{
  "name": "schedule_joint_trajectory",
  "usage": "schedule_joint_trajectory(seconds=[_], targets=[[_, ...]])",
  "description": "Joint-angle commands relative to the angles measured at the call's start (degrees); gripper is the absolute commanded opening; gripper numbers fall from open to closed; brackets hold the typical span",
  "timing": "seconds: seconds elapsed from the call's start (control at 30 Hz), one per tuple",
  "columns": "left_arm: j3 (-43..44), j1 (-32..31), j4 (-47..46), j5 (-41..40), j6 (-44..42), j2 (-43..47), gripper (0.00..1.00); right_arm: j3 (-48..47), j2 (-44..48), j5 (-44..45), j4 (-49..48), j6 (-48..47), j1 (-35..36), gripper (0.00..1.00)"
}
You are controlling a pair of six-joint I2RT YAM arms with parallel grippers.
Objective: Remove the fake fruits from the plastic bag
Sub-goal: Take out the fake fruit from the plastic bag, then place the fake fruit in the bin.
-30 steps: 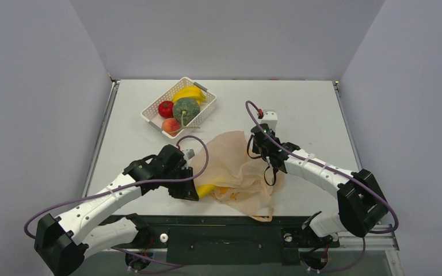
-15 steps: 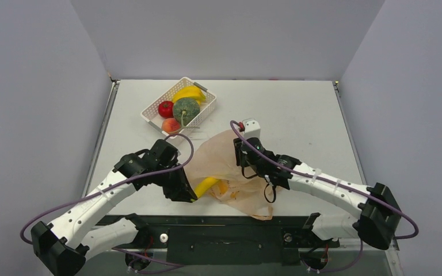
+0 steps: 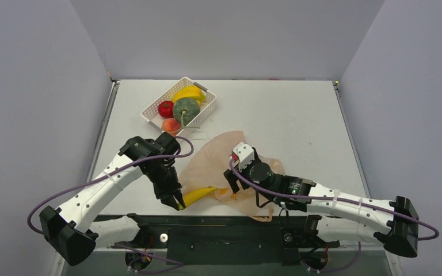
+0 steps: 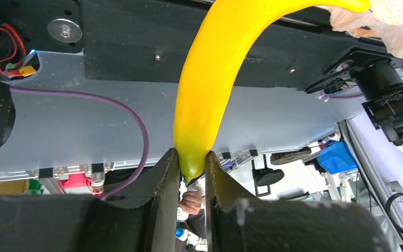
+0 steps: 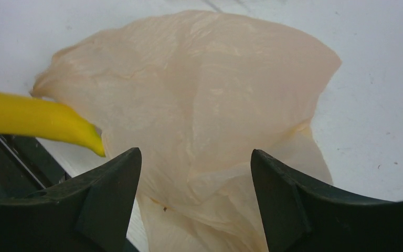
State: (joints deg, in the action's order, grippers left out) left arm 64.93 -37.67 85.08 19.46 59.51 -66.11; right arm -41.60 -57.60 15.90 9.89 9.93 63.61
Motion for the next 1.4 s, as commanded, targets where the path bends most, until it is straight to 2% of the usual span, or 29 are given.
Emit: schedule_joint_trajectory(seconds=[0.0, 0.13, 0.2, 0.23, 0.3, 0.37, 0.4, 0.47, 0.6, 0.67, 0.77, 0.83, 1.0, 1.17, 1.27, 1.37], targets=[[1.9, 0.4, 6.3, 0.2, -2.8, 0.5, 0.0, 2.4, -2.0, 5.3, -4.2, -5.4, 5.5, 0.73], [0.4, 0.4, 6.3, -0.5, -3.4, 0.3, 0.0, 2.1, -6.8, 12.2, -1.8, -4.9, 9.3, 0.74], [0.2, 0.4, 6.4, -1.4, -4.0, 0.1, 0.0, 1.4, -9.4, 17.6, -1.3, -3.8, 9.9, 0.73], [0.8, 0.4, 6.3, -1.8, -4.4, 0.0, 0.0, 0.8, -11.4, 23.0, -1.5, -3.2, 9.9, 0.73], [2.1, 0.5, 6.2, -3.7, -5.4, 0.0, 0.0, 0.0, -14.6, 31.3, -2.7, -0.9, 8.0, 0.71], [4.2, 0.5, 6.3, -6.2, -6.7, 0.2, 0.0, -1.7, -16.9, 33.4, -2.0, 5.9, 1.8, 0.66], [5.2, 0.5, 6.3, -9.1, -7.4, 0.5, 0.0, -2.0, -17.1, 32.6, -1.6, 7.4, -2.8, 0.61], [7.4, 0.6, 4.3, -12.4, -7.8, 2.0, 0.0, -1.7, -15.8, 27.8, -2.5, 10.0, -6.8, 0.58], [7.3, 0.6, -10.5, -19.1, -7.0, 7.7, 0.0, 1.9, -9.2, 18.2, -5.6, 11.5, -8.6, 0.57], [6.2, 0.8, -18.4, -23.6, -7.2, 8.0, 0.0, 2.8, -6.1, 16.7, -4.6, 13.1, -8.8, 0.57], [7.7, 1.9, -26.3, -35.3, -8.6, 4.4, 0.0, 2.9, -3.8, 13.8, -2.2, 16.1, -9.0, 0.57], [8.8, 4.0, -30.8, -40.2, -9.1, 2.6, 0.0, 3.1, -2.2, 11.9, -1.1, 17.5, -9.0, 0.56], [7.7, 11.1, -50.2, -46.5, -16.3, -1.4, 0.0, 3.4, -0.1, 10.1, 0.6, 19.5, -9.1, 0.56], [7.8, 15.2, -64.2, -56.4, -27.0, -12.0, 0.0, 3.1, 1.6, 9.5, 2.5, 20.0, -9.0, 0.55], [9.3, 18.9, -70.9, -56.3, -28.5, -18.6, 0.0, 2.8, 2.8, 9.8, 3.1, 19.4, -9.1, 0.55], [12.0, 23.5, -72.5, -50.7, -27.4, -26.6, 0.0, 2.2, 3.6, 11.0, 4.6, 18.8, -9.1, 0.55]])
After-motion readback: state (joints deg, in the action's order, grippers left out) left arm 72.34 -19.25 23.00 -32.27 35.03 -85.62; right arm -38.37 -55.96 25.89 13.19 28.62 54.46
